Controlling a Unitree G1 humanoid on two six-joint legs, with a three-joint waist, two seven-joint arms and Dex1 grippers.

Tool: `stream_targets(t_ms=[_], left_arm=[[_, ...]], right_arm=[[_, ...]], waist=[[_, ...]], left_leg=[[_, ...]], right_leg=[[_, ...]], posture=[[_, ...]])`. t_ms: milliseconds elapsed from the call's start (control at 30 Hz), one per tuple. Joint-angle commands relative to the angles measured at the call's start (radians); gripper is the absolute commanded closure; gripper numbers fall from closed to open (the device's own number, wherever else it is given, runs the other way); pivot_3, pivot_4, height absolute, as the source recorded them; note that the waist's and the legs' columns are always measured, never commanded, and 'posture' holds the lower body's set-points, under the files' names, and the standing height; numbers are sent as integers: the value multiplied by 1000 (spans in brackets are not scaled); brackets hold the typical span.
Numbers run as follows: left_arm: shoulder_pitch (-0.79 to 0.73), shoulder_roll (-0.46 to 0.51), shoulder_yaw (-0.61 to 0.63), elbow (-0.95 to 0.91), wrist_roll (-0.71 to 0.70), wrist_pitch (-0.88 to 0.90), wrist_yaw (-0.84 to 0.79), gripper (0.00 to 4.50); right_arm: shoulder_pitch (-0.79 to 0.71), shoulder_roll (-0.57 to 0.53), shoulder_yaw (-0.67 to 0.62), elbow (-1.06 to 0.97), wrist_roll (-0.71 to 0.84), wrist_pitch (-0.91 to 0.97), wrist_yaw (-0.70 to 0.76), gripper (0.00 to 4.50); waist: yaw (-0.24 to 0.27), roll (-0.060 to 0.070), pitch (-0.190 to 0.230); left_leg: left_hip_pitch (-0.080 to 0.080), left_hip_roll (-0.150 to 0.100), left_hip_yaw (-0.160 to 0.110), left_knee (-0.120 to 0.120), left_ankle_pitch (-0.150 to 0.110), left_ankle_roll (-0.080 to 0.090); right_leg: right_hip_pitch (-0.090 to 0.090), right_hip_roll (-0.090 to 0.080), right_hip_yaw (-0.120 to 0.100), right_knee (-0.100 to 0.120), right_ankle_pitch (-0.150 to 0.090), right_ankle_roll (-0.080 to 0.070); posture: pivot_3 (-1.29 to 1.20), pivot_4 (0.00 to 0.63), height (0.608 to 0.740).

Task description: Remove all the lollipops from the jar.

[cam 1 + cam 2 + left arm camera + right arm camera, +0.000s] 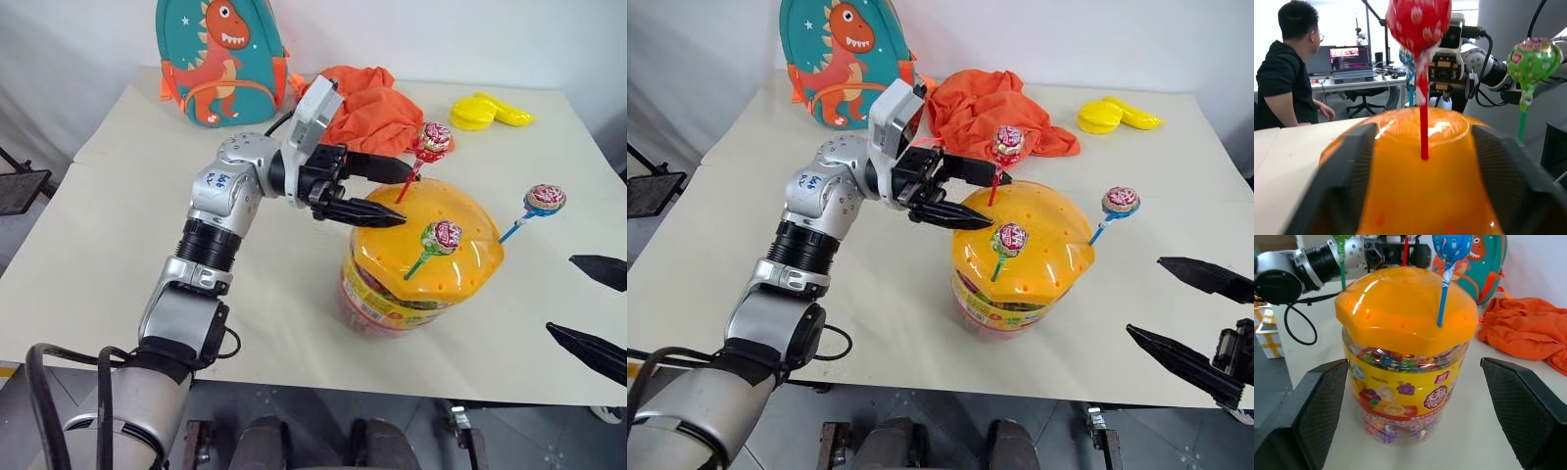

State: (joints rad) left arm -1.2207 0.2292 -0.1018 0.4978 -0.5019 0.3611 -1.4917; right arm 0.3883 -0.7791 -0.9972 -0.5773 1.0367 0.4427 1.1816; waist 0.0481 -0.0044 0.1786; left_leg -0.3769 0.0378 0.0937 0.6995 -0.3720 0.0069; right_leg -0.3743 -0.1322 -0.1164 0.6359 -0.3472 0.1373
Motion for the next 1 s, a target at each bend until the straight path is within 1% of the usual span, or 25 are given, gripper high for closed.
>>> stream_targets(t_ms=[33, 200, 233, 433, 667, 767, 833, 933, 1000], left_arm=[[-47, -16, 13, 13, 0, -9, -7, 2791], [-77, -19, 21, 26, -1, -3, -10, 4367], [-82, -18, 23, 25, -2, 1, -9, 4461], [-125, -14, 56, 16, -16, 19, 27, 4461], [-205, 14, 119, 46, -7, 36, 121, 4461], [-244, 71, 132, 61, 32, 106, 235, 4461], [-245, 154, 98, 71, 104, 169, 296, 4461], [-219, 254, 57, 76, 185, 270, 378, 4461], [-173, 310, 25, 71, 250, 304, 432, 4461]], right_arm=[[5, 10, -10, -20, -6, -30, -19, 0], [8, 12, -6, -19, -12, -45, -30, 0], [9, 11, -6, -17, -13, -48, -31, 0], [-17, -18, -3, 18, -33, -57, -30, 0], [-48, -50, 19, 54, -49, -55, -19, 0], [-71, -69, 27, 64, -34, -52, -2, 0], [-88, -84, 18, 68, 2, -39, 11, 0], [-94, -105, 2, 82, 26, -23, 40, 0], [-91, -118, -4, 93, 26, -12, 54, 0]], waist=[[2, 0, 0], [1, 0, 0], [2, 0, 0], [2, 0, 0], [2, 0, 0], [-1, 0, 0], [-2, 0, 0], [-9, 0, 0], [-12, 0, 0]], left_leg=[[0, 0, 0, 0, 0, 0], [0, 0, 0, 0, 0, 0], [0, 0, 0, 0, 0, 0], [0, 0, 0, 0, 0, 0], [0, 0, 0, 0, 0, 0], [0, 0, 0, 0, 0, 0], [0, 0, 0, 0, 0, 0], [2, 0, -1, -1, 0, 0], [2, 0, -1, -1, 0, 0]], right_leg=[[0, 0, 0, 0, 0, 0], [0, 0, 0, 0, 0, 0], [0, 0, 0, 0, 0, 0], [0, 0, 0, 0, 0, 0], [0, 0, 0, 0, 0, 0], [0, 0, 0, 0, 0, 0], [0, 0, 0, 1, 0, 0], [0, 0, 0, 2, 0, 0], [0, 0, 0, 2, 0, 0]], posture=[[0, 150, 740], [0, 150, 740], [0, 150, 740], [0, 150, 740], [0, 150, 740], [0, 150, 740], [0, 150, 740], [0, 150, 740], [0, 150, 740]])
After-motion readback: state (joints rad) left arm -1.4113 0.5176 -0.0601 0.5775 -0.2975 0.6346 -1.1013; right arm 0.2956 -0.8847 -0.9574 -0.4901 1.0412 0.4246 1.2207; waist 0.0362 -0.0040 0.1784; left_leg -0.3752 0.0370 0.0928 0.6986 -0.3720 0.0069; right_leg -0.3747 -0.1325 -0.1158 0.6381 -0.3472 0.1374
